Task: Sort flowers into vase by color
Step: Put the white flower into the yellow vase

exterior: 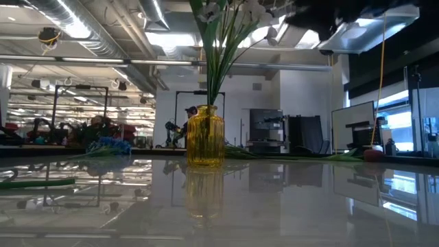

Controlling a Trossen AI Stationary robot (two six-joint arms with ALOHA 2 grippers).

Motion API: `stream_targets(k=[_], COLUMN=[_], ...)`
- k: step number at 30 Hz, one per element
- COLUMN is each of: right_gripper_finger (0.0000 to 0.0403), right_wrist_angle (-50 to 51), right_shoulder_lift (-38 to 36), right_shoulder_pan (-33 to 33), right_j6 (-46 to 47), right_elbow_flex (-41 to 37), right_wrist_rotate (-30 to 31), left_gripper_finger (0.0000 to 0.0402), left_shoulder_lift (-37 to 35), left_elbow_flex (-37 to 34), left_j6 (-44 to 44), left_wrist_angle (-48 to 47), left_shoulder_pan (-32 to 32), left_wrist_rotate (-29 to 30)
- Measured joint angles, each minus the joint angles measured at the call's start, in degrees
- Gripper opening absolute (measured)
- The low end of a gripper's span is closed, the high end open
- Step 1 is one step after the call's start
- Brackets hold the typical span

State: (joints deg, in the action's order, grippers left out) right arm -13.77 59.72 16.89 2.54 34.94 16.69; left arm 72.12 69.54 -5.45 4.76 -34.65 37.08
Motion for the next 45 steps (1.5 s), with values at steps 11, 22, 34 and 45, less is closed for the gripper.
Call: stream_targets(k=[11, 22, 34, 45], right_gripper_finger=[0.0248, 0.0248, 0.0248, 0.0286], right_wrist_angle=[-9.6, -42.0, -43.2, -37.9], right_shoulder_lift=[4.9, 25.9, 45.3, 49.4], right_shoulder_pan=[17.2, 23.3, 21.5, 14.3], right_j6=[-3.3, -3.1, -2.0, 9.4], right_elbow_flex=[0.0, 0.6, 17.9, 24.8], right_wrist_rotate=[8.3, 13.5, 19.2, 10.6], left_gripper_finger=[0.0163, 0.0163, 0.0163, 0.0163], left_shoulder_lift=[6.5, 12.4, 13.8, 13.8], left_elbow_flex=[0.0, 0.0, 0.0, 0.0], left_j6=[3.8, 4.5, 3.9, 4.6], left_wrist_angle=[11.7, 19.2, 22.4, 23.2], left_shoulder_pan=[0.0, 0.0, -0.3, -2.2], left_wrist_rotate=[-6.9, -14.7, -18.9, -19.0])
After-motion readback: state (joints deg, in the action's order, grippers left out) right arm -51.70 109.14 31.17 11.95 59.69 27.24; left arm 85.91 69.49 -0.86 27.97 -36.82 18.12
